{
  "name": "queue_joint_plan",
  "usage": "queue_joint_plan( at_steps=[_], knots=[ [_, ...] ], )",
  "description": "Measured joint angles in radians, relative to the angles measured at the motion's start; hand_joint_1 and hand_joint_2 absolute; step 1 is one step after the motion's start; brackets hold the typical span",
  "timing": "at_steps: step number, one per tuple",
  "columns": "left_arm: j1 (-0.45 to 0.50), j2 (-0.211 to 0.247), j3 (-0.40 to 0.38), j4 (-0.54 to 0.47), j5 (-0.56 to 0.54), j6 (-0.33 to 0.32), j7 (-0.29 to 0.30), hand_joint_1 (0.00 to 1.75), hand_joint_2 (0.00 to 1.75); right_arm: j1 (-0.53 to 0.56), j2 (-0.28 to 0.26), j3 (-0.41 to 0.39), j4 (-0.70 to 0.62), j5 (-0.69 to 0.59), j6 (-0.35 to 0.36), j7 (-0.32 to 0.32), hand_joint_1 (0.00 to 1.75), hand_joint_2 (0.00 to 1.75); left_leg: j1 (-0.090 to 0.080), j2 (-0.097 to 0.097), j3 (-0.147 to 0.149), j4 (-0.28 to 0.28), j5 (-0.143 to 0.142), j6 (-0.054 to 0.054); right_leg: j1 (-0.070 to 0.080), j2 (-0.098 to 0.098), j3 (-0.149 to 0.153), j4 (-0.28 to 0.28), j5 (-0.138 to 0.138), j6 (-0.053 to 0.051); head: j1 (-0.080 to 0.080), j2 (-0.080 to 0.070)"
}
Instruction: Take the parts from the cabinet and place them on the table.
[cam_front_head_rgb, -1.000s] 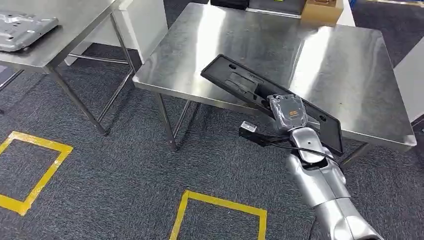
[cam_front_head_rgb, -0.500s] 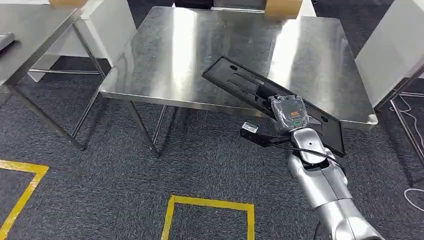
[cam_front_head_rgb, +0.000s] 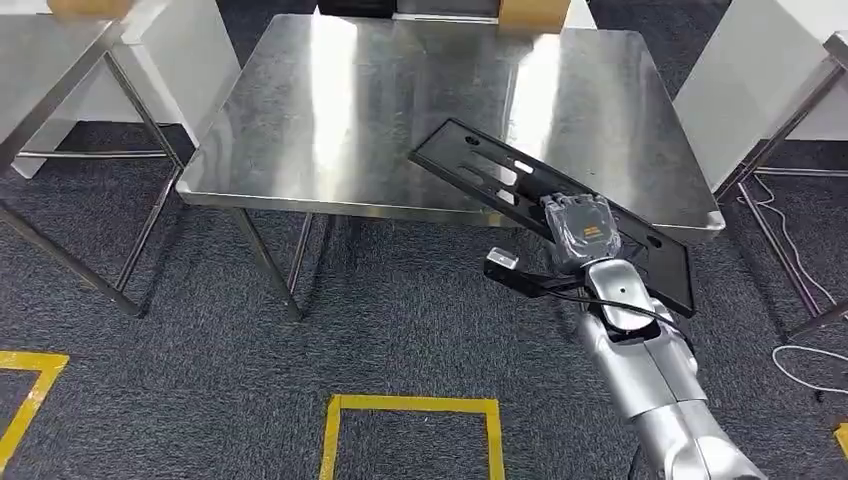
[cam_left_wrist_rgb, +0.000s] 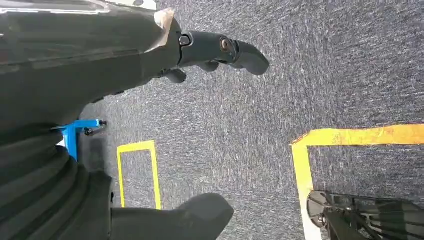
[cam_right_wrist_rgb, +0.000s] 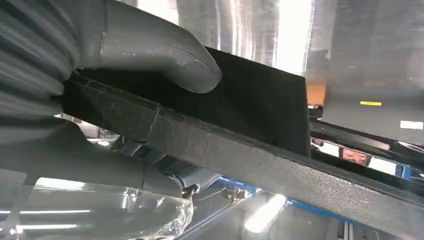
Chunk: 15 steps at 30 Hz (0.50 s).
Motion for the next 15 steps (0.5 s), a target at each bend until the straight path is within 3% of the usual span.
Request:
queue_joint_plan(
  at_steps=[1,2,3,8,12,15],
  knots=[
    [0.0,0.0,0.0,0.0,0.0,0.0,0.0,0.0,1.75,-0.004,0.002,0.0,0.002,0.0,0.0,-0.002,1.75,1.75,-0.007,0.0,-0.006,0.005,-0.003,-0.006,0.01,0.005,0.012,0.001,0.006,-0.009,-0.001,0.0],
    [0.0,0.001,0.0,0.0,0.0,0.0,-0.001,0.0,1.75,-0.006,0.003,0.0,0.004,-0.001,0.0,-0.002,1.75,1.75,-0.008,0.0,-0.008,0.01,-0.007,-0.007,0.001,0.008,0.009,0.0,0.01,-0.019,-0.002,0.0],
    [0.001,0.002,0.0,0.0,0.0,0.0,-0.001,0.0,1.75,-0.007,0.004,0.0,0.008,0.0,0.0,-0.002,1.75,1.75,-0.006,0.0,-0.009,0.01,-0.002,0.011,0.002,0.009,0.007,0.0,0.011,-0.02,-0.005,0.0],
    [0.003,0.0,0.0,0.0,0.001,0.0,-0.002,0.0,1.75,-0.009,0.005,0.0,0.015,0.0,0.0,-0.003,1.75,1.75,-0.002,0.002,-0.007,0.004,-0.001,0.009,0.009,0.012,0.005,0.001,0.011,-0.022,-0.004,0.0],
    [0.004,0.0,0.0,0.0,0.001,0.0,-0.002,0.0,1.75,-0.009,0.005,0.0,0.018,0.0,0.0,-0.003,1.75,1.75,0.0,0.002,-0.008,0.002,0.003,-0.001,0.012,0.012,0.003,0.002,0.012,-0.027,-0.004,0.0],
    [0.004,0.0,0.0,0.0,0.001,0.0,-0.002,0.0,1.75,-0.009,0.005,0.0,0.019,0.0,0.0,-0.003,1.75,1.75,0.001,0.002,-0.008,0.001,0.003,-0.014,0.014,0.012,0.003,0.002,0.012,-0.027,-0.003,0.0]
  ],
)
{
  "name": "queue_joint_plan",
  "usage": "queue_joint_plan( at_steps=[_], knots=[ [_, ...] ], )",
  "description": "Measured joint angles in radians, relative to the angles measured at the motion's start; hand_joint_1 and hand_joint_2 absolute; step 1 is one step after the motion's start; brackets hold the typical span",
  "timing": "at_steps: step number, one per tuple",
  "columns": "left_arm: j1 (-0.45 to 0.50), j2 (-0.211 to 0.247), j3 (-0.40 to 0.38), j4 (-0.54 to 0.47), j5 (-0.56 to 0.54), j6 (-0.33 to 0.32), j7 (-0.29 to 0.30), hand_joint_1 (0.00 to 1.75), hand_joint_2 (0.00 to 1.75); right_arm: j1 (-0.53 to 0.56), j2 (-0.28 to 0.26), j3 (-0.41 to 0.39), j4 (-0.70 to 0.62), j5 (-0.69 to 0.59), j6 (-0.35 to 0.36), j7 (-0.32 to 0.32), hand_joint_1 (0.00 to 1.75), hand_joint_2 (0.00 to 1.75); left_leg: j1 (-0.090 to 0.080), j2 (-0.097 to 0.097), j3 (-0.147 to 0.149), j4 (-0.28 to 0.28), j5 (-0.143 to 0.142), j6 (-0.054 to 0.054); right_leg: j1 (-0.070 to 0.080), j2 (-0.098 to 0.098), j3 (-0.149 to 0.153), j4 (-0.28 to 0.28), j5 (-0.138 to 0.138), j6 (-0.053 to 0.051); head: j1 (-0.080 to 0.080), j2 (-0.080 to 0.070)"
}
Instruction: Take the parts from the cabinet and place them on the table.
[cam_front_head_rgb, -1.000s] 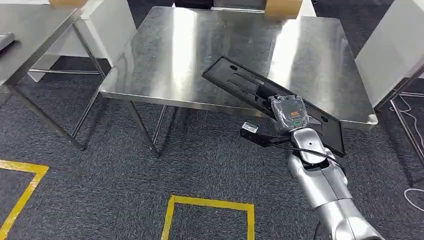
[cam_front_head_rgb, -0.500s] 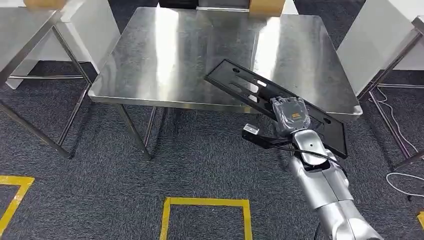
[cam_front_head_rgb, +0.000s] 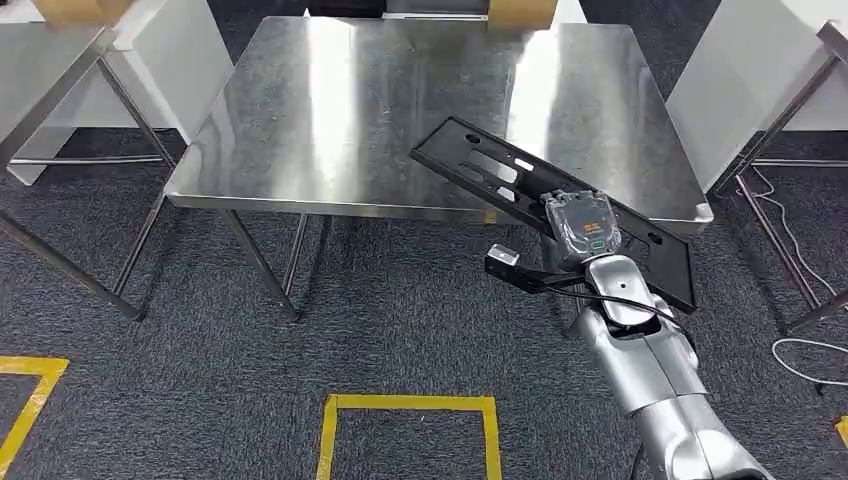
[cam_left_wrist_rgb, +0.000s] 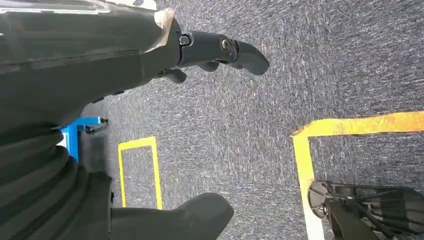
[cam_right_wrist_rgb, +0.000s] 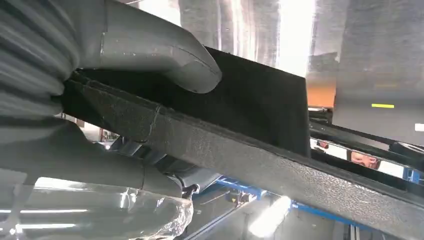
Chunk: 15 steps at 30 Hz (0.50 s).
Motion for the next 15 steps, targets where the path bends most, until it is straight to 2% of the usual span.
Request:
queue_joint_plan(
  at_steps=[2,6,7,8,9,10,11,12,13,14,15],
  knots=[
    [0.0,0.0,0.0,0.0,0.0,0.0,0.0,0.0,1.75,-0.001,0.0,0.0,0.002,0.0,0.0,0.0,1.75,1.75,0.0,0.0,0.0,0.0,-0.001,-0.004,0.0,0.0,0.0,0.0,0.0,0.0,0.0,0.0],
    [0.0,0.0,0.0,0.0,0.0,0.0,0.0,0.0,1.75,-0.003,0.001,0.0,0.005,0.0,0.0,0.0,1.75,1.75,-0.005,0.0,0.0,0.001,-0.001,-0.004,-0.001,0.0,0.0,0.0,0.0,0.0,0.0,0.0],
    [0.0,0.003,0.0,0.0,0.0,0.0,0.0,0.0,1.75,-0.002,0.005,0.0,0.005,-0.001,0.0,0.0,1.75,1.75,-0.012,0.0,0.001,-0.002,-0.008,0.013,-0.017,-0.002,0.008,-0.005,0.014,0.011,-0.001,0.0],
    [0.001,0.004,0.0,0.0,0.0,0.0,0.0,0.0,1.75,-0.002,0.004,0.0,0.008,-0.002,0.0,-0.002,1.75,1.75,-0.014,0.001,-0.002,-0.024,-0.007,0.027,-0.006,-0.001,0.008,0.023,0.037,0.033,0.002,0.0],
    [0.002,-0.001,0.0,0.0,0.0,0.0,-0.001,0.0,1.75,-0.003,0.005,0.0,0.008,-0.005,0.0,-0.005,1.75,1.75,-0.014,0.0,0.023,-0.041,-0.003,0.039,-0.006,-0.002,0.008,0.017,0.04,0.041,-0.005,0.0],
    [0.002,0.0,0.0,0.0,0.0,0.0,-0.004,0.0,1.75,-0.008,0.005,0.0,0.013,-0.009,0.0,-0.011,1.75,1.75,-0.006,0.004,0.04,-0.054,0.003,0.045,-0.01,-0.001,-0.004,0.039,0.016,0.036,0.0,0.0],
    [0.002,-0.002,0.0,0.0,-0.001,0.0,-0.007,0.0,1.75,-0.017,0.006,0.0,0.018,-0.012,0.0,-0.017,1.75,1.75,-0.005,0.005,0.047,-0.054,0.006,0.049,-0.008,0.0,-0.024,0.08,-0.01,0.027,0.0,0.0],
    [0.001,0.001,0.0,0.0,-0.003,0.0,-0.008,0.0,1.75,-0.023,0.011,0.003,0.023,-0.014,-0.002,-0.023,1.75,1.75,-0.002,0.007,0.046,-0.054,0.008,0.047,-0.011,0.0,-0.064,0.159,-0.05,0.01,0.002,0.0],
    [0.001,0.0,0.0,0.0,-0.003,0.0,-0.01,0.0,1.75,-0.024,0.012,0.004,0.027,-0.014,-0.003,-0.023,1.75,1.75,-0.001,0.008,0.046,-0.054,0.009,0.045,-0.012,0.001,-0.101,0.235,-0.082,0.014,0.001,0.0],
    [0.001,-0.001,0.0,0.0,-0.006,0.0,-0.01,0.0,1.75,-0.022,0.012,0.006,0.033,-0.014,-0.003,-0.023,1.75,1.75,0.001,0.008,0.045,-0.052,0.01,0.041,-0.015,0.0,-0.132,0.297,-0.1,0.027,0.001,0.0],
    [0.003,-0.002,0.0,0.0,-0.011,0.0,-0.01,0.0,1.75,-0.018,0.012,0.008,0.039,-0.014,-0.003,-0.021,1.75,1.75,0.005,0.007,0.046,-0.051,0.009,0.035,-0.021,0.0,-0.142,0.308,-0.1,0.038,0.002,0.0]
  ],
)
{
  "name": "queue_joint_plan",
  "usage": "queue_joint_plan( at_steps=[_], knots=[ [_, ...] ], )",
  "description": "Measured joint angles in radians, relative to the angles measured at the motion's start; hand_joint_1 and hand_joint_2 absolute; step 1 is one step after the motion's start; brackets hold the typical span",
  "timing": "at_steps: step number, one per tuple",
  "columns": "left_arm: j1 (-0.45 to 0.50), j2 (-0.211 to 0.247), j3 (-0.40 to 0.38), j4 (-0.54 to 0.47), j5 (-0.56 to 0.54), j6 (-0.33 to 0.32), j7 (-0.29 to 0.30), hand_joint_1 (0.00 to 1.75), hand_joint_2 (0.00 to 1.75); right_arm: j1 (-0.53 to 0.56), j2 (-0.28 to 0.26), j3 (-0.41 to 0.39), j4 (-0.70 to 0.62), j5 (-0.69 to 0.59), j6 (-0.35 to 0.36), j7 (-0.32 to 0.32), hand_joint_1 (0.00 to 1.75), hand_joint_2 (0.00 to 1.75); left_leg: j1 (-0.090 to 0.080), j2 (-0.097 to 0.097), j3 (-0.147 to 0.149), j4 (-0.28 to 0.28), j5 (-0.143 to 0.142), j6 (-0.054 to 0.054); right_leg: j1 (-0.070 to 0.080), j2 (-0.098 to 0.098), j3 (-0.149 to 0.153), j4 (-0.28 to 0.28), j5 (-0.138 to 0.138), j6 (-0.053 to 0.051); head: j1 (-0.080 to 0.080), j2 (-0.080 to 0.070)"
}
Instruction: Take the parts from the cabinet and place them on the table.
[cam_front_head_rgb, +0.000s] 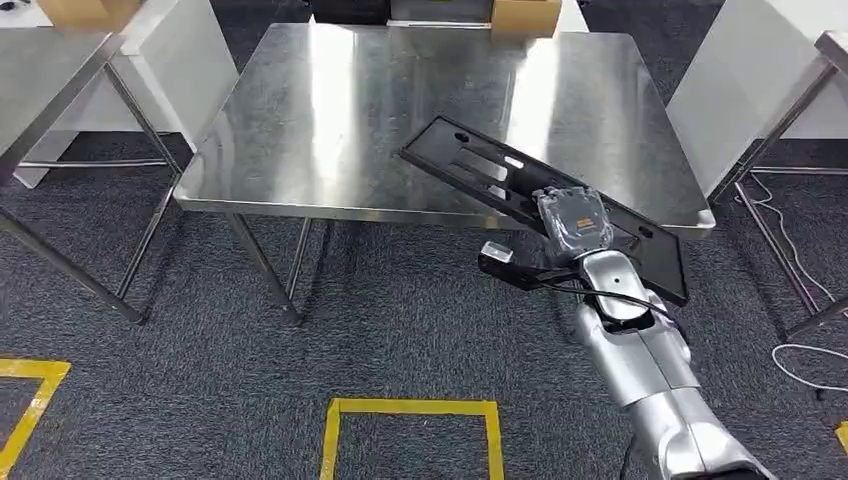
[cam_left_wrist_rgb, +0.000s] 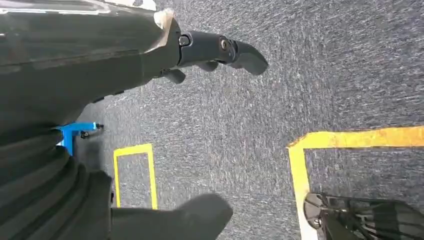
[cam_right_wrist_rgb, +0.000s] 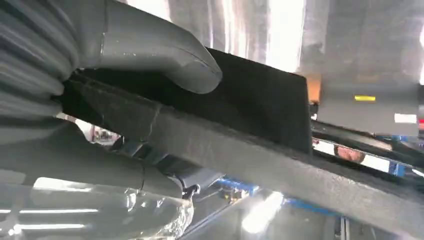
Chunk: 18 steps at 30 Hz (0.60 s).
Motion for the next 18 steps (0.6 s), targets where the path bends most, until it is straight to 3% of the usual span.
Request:
queue_joint_plan(
  at_steps=[1,3,4,5,6,7,8,10,12,13,15,16,17,18],
  knots=[
    [0.001,-0.002,0.0,0.0,-0.003,0.0,0.0,0.0,1.75,0.001,0.0,0.001,0.006,0.0,0.0,0.0,1.75,1.75,0.006,-0.001,0.002,0.002,-0.003,-0.008,-0.007,-0.001,0.012,-0.037,0.018,0.015,0.0,0.0],
    [0.001,-0.002,0.0,0.0,-0.006,0.002,-0.001,0.0,1.75,-0.001,0.001,0.006,0.013,-0.001,-0.002,0.003,1.75,1.75,0.025,-0.002,0.003,0.018,-0.018,-0.033,-0.024,-0.004,0.085,-0.206,0.1,0.055,0.0,0.0],
    [0.001,-0.001,0.0,0.0,-0.01,0.002,-0.002,0.0,1.75,-0.002,0.001,0.008,0.018,-0.002,-0.003,0.003,1.75,1.75,0.03,-0.001,0.0,0.035,-0.03,-0.05,-0.035,-0.009,0.116,-0.287,0.128,0.068,0.001,0.0],
    [0.0,0.008,0.0,0.0,-0.01,0.003,-0.002,0.0,1.75,-0.002,0.002,0.009,0.024,-0.003,-0.006,0.004,1.75,1.75,0.026,-0.002,-0.007,0.049,-0.041,-0.065,-0.021,-0.002,0.112,-0.286,0.082,0.053,0.01,0.0],
    [-0.001,0.007,0.0,0.0,-0.01,0.002,-0.003,0.0,1.75,-0.004,0.003,0.01,0.026,-0.003,-0.007,0.004,1.75,1.75,0.024,0.0,-0.019,0.057,-0.054,-0.074,-0.017,-0.01,0.119,-0.276,0.06,0.01,0.011,0.0],
    [0.0,0.006,0.0,0.0,-0.01,0.001,-0.003,0.0,1.75,0.003,0.003,0.01,0.029,-0.003,-0.008,0.004,1.75,1.75,0.026,0.001,-0.017,0.06,-0.061,-0.08,-0.019,-0.002,0.113,-0.273,0.078,-0.008,0.0,0.0],
    [0.003,0.006,0.0,0.0,-0.01,0.001,-0.003,0.0,1.75,0.007,0.002,0.011,0.035,-0.003,-0.008,0.005,1.75,1.75,0.029,-0.001,-0.011,0.065,-0.059,-0.085,-0.021,-0.002,0.114,-0.268,0.075,-0.022,0.002,0.0],
    [0.002,0.007,0.001,0.0,-0.01,0.001,-0.004,0.0,1.75,0.006,0.003,0.011,0.038,-0.005,-0.01,0.005,1.75,1.75,0.037,0.0,-0.014,0.084,-0.062,-0.089,-0.018,0.009,0.129,-0.267,0.071,-0.037,-0.003,0.0],
    [0.0,0.007,0.0,0.0,-0.01,0.0,-0.006,0.0,1.75,-0.001,0.004,0.011,0.039,-0.01,-0.021,0.006,1.75,1.75,0.033,-0.002,-0.101,0.222,-0.081,-0.089,-0.013,0.011,0.142,-0.268,0.058,-0.055,-0.007,0.0],
    [0.001,0.007,0.0,0.0,-0.01,-0.001,-0.009,0.0,1.75,-0.001,0.006,0.011,0.041,-0.012,-0.024,0.006,1.75,1.75,0.032,-0.002,-0.16,0.304,-0.113,-0.092,-0.007,0.013,0.151,-0.268,0.049,-0.062,-0.009,0.0],
    [0.004,0.007,0.0,0.0,-0.01,-0.001,-0.009,0.0,1.75,0.003,0.006,0.012,0.046,-0.013,-0.024,0.006,1.75,1.75,0.027,-0.002,-0.236,0.378,-0.161,-0.084,0.004,0.019,0.172,-0.268,0.029,-0.067,-0.008,0.0],
    [0.005,0.007,0.001,0.0,-0.01,-0.001,-0.009,0.0,1.75,0.003,0.006,0.013,0.049,-0.013,-0.024,0.006,1.75,1.75,0.022,-0.003,-0.249,0.363,-0.162,-0.075,0.01,0.022,0.186,-0.268,0.018,-0.068,-0.009,0.0],
    [0.006,0.007,0.001,0.0,-0.01,-0.001,-0.009,0.0,1.75,0.003,0.007,0.013,0.051,-0.013,-0.024,0.006,1.75,1.75,0.013,-0.006,-0.245,0.312,-0.136,-0.06,0.016,0.024,0.204,-0.268,0.005,-0.07,-0.009,0.0],
    [0.005,0.007,0.002,0.0,-0.01,-0.001,-0.009,0.0,1.75,0.003,0.007,0.014,0.051,-0.013,-0.024,0.006,1.75,1.75,0.003,-0.008,-0.228,0.236,-0.088,-0.038,0.023,0.026,0.224,-0.27,-0.008,-0.072,-0.008,0.0]
  ],
)
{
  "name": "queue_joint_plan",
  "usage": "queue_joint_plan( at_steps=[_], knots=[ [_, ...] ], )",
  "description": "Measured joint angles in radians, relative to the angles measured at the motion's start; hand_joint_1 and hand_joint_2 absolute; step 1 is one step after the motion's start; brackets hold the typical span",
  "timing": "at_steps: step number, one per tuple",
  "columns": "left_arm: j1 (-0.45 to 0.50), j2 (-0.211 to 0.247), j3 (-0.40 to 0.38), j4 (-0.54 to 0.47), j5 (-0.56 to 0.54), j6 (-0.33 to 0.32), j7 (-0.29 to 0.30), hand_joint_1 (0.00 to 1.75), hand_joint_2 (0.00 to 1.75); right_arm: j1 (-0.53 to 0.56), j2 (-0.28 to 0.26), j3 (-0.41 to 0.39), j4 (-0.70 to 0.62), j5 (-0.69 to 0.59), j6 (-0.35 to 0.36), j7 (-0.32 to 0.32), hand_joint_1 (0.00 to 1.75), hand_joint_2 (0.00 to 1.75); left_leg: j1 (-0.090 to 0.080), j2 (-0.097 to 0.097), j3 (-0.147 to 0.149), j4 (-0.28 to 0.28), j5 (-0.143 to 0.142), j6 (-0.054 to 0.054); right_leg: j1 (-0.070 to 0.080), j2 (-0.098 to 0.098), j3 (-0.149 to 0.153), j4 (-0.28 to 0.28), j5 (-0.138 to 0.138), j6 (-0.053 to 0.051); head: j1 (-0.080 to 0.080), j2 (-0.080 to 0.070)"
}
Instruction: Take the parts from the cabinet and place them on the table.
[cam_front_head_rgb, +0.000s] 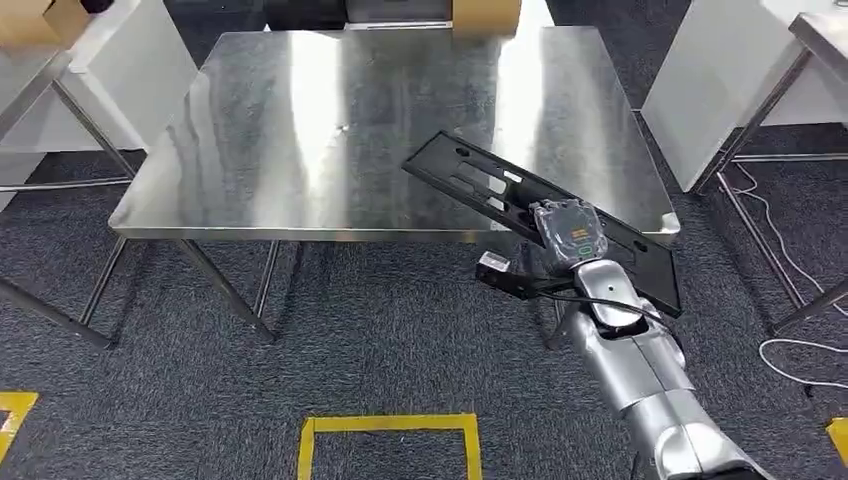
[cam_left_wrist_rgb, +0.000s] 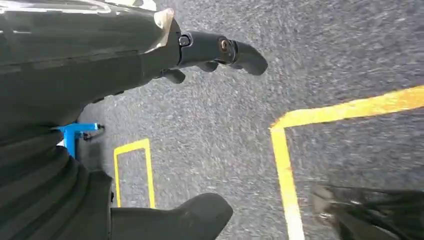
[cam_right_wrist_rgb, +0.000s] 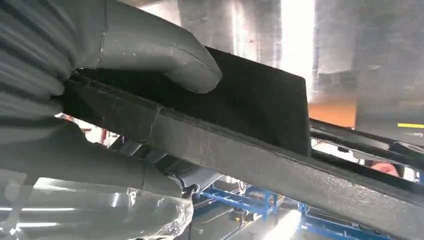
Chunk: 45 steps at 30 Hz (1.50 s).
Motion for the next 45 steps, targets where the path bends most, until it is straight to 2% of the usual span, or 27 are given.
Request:
queue_joint_plan(
  at_steps=[2,5,6,8,9,10,11,13,14,15,16,17,18,19,20,23,25,27,28,29,31,32,35,38,42,43,45],
  knots=[
    [0.004,0.011,0.002,0.0,0.0,-0.001,0.0,0.0,1.75,-0.002,0.001,0.002,0.005,0.0,0.0,0.0,1.75,1.75,-0.034,-0.036,0.03,-0.14,0.184,0.059,0.002,0.004,0.024,-0.006,-0.024,0.0,0.012,0.0],
    [0.004,0.011,0.007,0.0,-0.001,-0.003,0.0,0.0,1.75,0.0,0.008,0.006,0.007,-0.001,0.0,0.0,1.75,1.75,-0.043,-0.038,0.062,-0.171,0.165,0.073,0.004,0.019,0.064,-0.027,-0.022,0.015,0.004,0.0],
    [0.001,0.006,0.008,0.0,-0.001,-0.003,-0.002,0.0,1.75,-0.004,0.008,0.006,0.006,-0.001,-0.001,0.0,1.75,1.75,-0.042,-0.031,0.085,-0.186,0.157,0.076,0.006,0.02,0.06,-0.013,0.002,0.04,0.006,0.0],
    [0.001,0.006,0.01,0.0,-0.001,0.0,-0.005,0.0,1.75,-0.009,0.005,0.007,0.007,0.0,-0.001,0.0,1.75,1.75,-0.035,-0.032,0.136,-0.215,0.147,0.067,0.002,-0.004,0.005,0.084,0.021,0.057,0.005,0.0],
    [0.001,0.006,0.01,0.0,-0.002,0.001,-0.005,0.0,1.75,-0.015,0.005,0.007,0.008,0.0,0.0,0.0,1.75,1.75,-0.033,-0.029,0.146,-0.216,0.136,0.07,0.003,-0.009,-0.044,0.153,0.023,0.051,0.006,0.0],
    [0.0,0.006,0.01,0.0,-0.003,0.002,-0.006,0.0,1.75,-0.016,0.006,0.008,0.009,0.0,0.0,0.0,1.75,1.75,-0.031,-0.028,0.157,-0.216,0.124,0.067,0.003,-0.011,-0.097,0.213,0.006,0.056,0.005,0.0],
    [0.0,0.003,0.01,0.0,-0.003,0.002,-0.006,0.0,1.75,-0.015,0.004,0.01,0.013,0.0,0.0,-0.004,1.75,1.75,-0.03,-0.029,0.173,-0.217,0.107,0.063,0.002,-0.012,-0.146,0.257,-0.049,0.039,0.005,0.0],
    [0.004,-0.002,0.01,0.001,-0.006,0.002,-0.005,0.0,1.75,-0.015,0.006,0.012,0.025,-0.001,0.0,-0.025,1.75,1.75,-0.027,-0.033,0.209,-0.217,0.077,0.054,-0.003,-0.014,-0.197,0.25,-0.133,0.034,0.006,0.0],
    [0.005,-0.002,0.011,0.001,-0.009,0.002,0.001,0.0,1.75,-0.02,0.009,0.015,0.032,-0.004,0.001,-0.041,1.75,1.75,-0.023,-0.034,0.23,-0.217,0.06,0.049,-0.007,-0.016,-0.206,0.209,-0.133,0.04,0.006,0.0],
    [0.007,-0.002,0.011,0.001,-0.01,0.002,0.005,0.0,1.75,-0.028,0.015,0.021,0.043,-0.012,0.005,-0.061,1.75,1.75,-0.02,-0.035,0.25,-0.216,0.042,0.043,-0.01,-0.018,-0.205,0.151,-0.104,0.049,0.006,0.0],
    [0.008,-0.001,0.012,0.001,-0.011,0.0,0.006,0.0,1.75,-0.039,0.023,0.028,0.057,-0.02,0.008,-0.077,1.75,1.75,-0.018,-0.034,0.27,-0.213,0.027,0.036,-0.015,-0.022,-0.202,0.076,-0.029,0.078,0.006,0.0],
    [0.01,0.003,0.013,0.001,-0.012,0.0,0.0,0.0,1.75,-0.05,0.034,0.038,0.077,-0.029,0.013,-0.093,1.75,1.75,-0.022,-0.033,0.269,-0.21,0.011,0.028,-0.019,-0.03,-0.202,0.006,0.097,0.112,0.009,0.0],
    [0.01,0.005,0.013,0.001,-0.014,-0.001,-0.02,0.0,1.75,-0.063,0.046,0.048,0.094,-0.036,0.018,-0.106,1.75,1.75,-0.024,-0.031,0.29,-0.186,-0.012,0.023,-0.017,-0.038,-0.205,-0.035,0.174,0.111,0.008,0.0],
    [0.008,0.008,0.013,0.001,-0.014,0.006,-0.06,0.0,1.75,-0.073,0.066,0.062,0.106,-0.036,0.027,-0.12,1.75,1.75,-0.026,-0.031,0.288,-0.185,-0.033,0.016,-0.016,-0.038,-0.186,-0.015,0.182,0.078,0.01,0.0],
    [0.01,0.01,0.013,0.0,-0.014,0.022,-0.111,0.0,1.75,-0.079,0.079,0.075,0.114,-0.041,0.029,-0.132,1.75,1.75,-0.024,-0.027,0.293,-0.178,-0.04,0.011,-0.017,-0.035,-0.184,-0.01,0.173,0.054,0.005,0.0],
    [0.001,0.009,0.013,0.0,-0.004,0.07,-0.259,0.0,1.75,-0.122,0.13,0.119,0.146,-0.073,0.031,-0.192,1.75,1.75,-0.017,-0.021,0.267,-0.112,-0.037,0.001,-0.022,-0.027,-0.165,-0.008,0.154,0.02,0.005,0.0],
    [-0.004,0.006,0.013,0.0,0.0,0.091,-0.311,0.0,1.75,-0.142,0.173,0.153,0.179,-0.098,0.032,-0.227,1.75,1.75,-0.01,-0.017,0.184,0.017,-0.083,-0.018,-0.02,-0.025,-0.152,-0.009,0.139,0.001,0.004,0.0],
    [-0.002,0.003,0.015,0.0,0.002,0.121,-0.32,0.0,1.75,-0.142,0.206,0.195,0.215,-0.111,0.036,-0.241,1.75,1.75,-0.004,-0.014,0.101,0.109,-0.147,-0.028,-0.019,-0.02,-0.137,-0.009,0.122,0.0,0.003,0.0],
    [0.0,0.002,0.016,0.0,0.005,0.13,-0.321,0.0,1.75,-0.14,0.218,0.214,0.232,-0.113,0.037,-0.243,1.75,1.75,-0.002,-0.014,0.079,0.11,-0.145,-0.03,-0.019,-0.018,-0.127,-0.009,0.114,0.001,0.003,0.0],
    [0.0,0.001,0.016,0.0,0.011,0.127,-0.322,0.0,1.75,-0.138,0.227,0.227,0.243,-0.118,0.037,-0.245,1.75,1.75,-0.001,-0.014,0.074,0.075,-0.105,-0.029,-0.02,-0.017,-0.116,-0.009,0.104,0.003,0.003,0.0],
    [0.001,0.0,0.026,0.0,0.018,0.117,-0.328,0.0,1.75,-0.144,0.248,0.25,0.259,-0.133,0.037,-0.238,1.75,1.75,0.001,-0.011,0.115,-0.093,0.046,-0.023,-0.021,-0.017,-0.092,-0.009,0.088,0.008,0.004,0.0],
    [0.001,0.0,0.029,0.0,0.018,0.118,-0.33,0.0,1.75,-0.151,0.256,0.261,0.268,-0.14,0.037,-0.233,1.75,1.75,0.001,-0.01,0.136,-0.16,0.092,-0.022,-0.021,-0.017,-0.085,-0.013,0.082,0.012,0.004,0.0],
    [0.0,-0.003,0.034,0.002,0.018,0.12,-0.331,0.0,1.75,-0.17,0.266,0.283,0.29,-0.151,0.036,-0.232,1.75,1.75,-0.014,-0.013,0.141,-0.166,0.081,-0.005,-0.016,-0.018,-0.082,-0.022,0.079,0.023,0.002,0.0],
    [0.001,-0.006,0.043,0.002,0.021,0.105,-0.335,0.0,1.75,-0.179,0.272,0.298,0.306,-0.165,0.035,-0.23,1.75,1.75,-0.006,-0.014,0.156,-0.18,0.087,0.008,-0.01,-0.021,-0.09,-0.009,0.063,0.036,0.004,0.0],
    [0.001,-0.009,0.06,0.002,0.04,0.1,-0.402,0.0,1.75,-0.194,0.275,0.305,0.34,-0.201,0.021,-0.239,1.75,1.75,-0.015,-0.016,0.164,-0.18,0.078,0.028,-0.006,-0.022,-0.236,0.279,-0.036,0.015,0.006,0.0],
    [0.001,-0.011,0.063,0.002,0.04,0.121,-0.439,0.0,1.75,-0.195,0.275,0.308,0.351,-0.203,0.014,-0.224,1.75,1.75,-0.018,-0.017,0.169,-0.18,0.075,0.031,-0.004,-0.022,-0.254,0.304,-0.032,0.02,0.006,0.0],
    [0.002,-0.02,0.065,0.002,0.034,0.232,-0.522,0.0,1.75,-0.208,0.272,0.312,0.372,-0.206,0.003,-0.201,1.75,1.75,-0.025,-0.022,0.178,-0.18,0.07,0.034,-0.001,-0.022,-0.22,0.209,0.025,0.032,0.006,0.0]
  ],
)
